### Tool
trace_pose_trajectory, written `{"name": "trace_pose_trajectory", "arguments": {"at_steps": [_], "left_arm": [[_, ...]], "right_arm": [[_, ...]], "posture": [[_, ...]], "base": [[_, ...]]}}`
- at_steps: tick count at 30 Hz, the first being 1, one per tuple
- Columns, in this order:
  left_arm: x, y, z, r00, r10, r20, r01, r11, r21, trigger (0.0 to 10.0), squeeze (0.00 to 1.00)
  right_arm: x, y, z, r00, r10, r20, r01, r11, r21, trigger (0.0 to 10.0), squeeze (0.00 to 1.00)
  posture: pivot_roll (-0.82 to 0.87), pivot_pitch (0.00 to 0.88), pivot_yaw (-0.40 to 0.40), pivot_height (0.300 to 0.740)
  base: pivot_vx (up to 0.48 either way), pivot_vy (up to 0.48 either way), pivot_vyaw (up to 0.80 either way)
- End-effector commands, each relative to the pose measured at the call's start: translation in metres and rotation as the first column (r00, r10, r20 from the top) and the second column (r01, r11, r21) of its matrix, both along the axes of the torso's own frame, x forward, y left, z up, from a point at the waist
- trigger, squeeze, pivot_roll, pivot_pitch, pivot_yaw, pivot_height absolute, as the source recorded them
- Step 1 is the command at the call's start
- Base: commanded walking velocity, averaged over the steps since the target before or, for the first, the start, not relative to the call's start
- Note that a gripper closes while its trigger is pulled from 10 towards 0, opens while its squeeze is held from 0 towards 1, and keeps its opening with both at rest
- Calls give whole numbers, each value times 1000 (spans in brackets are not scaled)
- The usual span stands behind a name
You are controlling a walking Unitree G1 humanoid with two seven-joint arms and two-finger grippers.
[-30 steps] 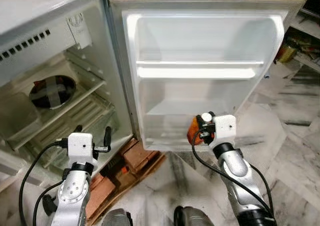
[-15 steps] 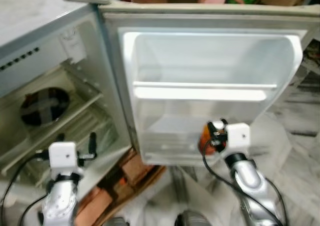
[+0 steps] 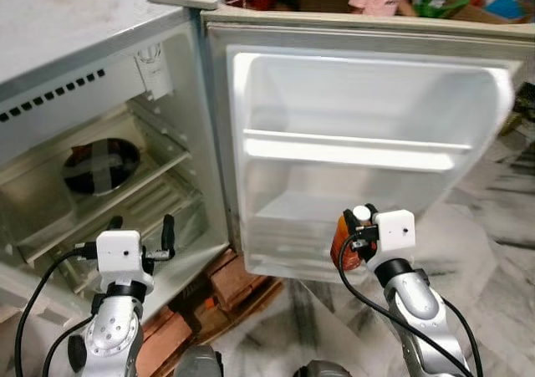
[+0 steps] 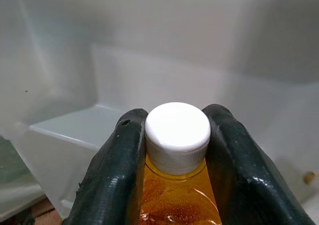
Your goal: Restocking fridge
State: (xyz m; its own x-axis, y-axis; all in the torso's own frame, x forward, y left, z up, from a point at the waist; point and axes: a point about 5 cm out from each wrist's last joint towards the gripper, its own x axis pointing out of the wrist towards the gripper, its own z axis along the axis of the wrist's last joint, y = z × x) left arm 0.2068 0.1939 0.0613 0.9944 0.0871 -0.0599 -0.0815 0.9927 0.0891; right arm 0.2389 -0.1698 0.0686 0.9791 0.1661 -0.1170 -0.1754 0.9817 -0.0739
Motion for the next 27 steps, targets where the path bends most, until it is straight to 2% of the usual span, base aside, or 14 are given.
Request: {"name": "trace_pose_trajectory", "arguments": {"at_steps": [1,12,27], "left_arm": [[0,2,3,1000,-3,2,3,1000,15,10000,0],[4,-1,4,1000,-29,2,29,999,14,10000,0],[6,1,-2,999,-19,-37,21,999,44,10000,0]], "right_arm": [[2,0,9,999,11,35,-11,1000,8,10000,0],[13,9,9,997,60,44,-61,998,2,10000,0],[16,13,7,996,77,51,-78,997,13,10000,0]], "posture": [[72,87,4,740],[78,99,10,690],[77,103,11,676]], "base": [[0,0,0],[0,0,0],[0,0,0]]}}
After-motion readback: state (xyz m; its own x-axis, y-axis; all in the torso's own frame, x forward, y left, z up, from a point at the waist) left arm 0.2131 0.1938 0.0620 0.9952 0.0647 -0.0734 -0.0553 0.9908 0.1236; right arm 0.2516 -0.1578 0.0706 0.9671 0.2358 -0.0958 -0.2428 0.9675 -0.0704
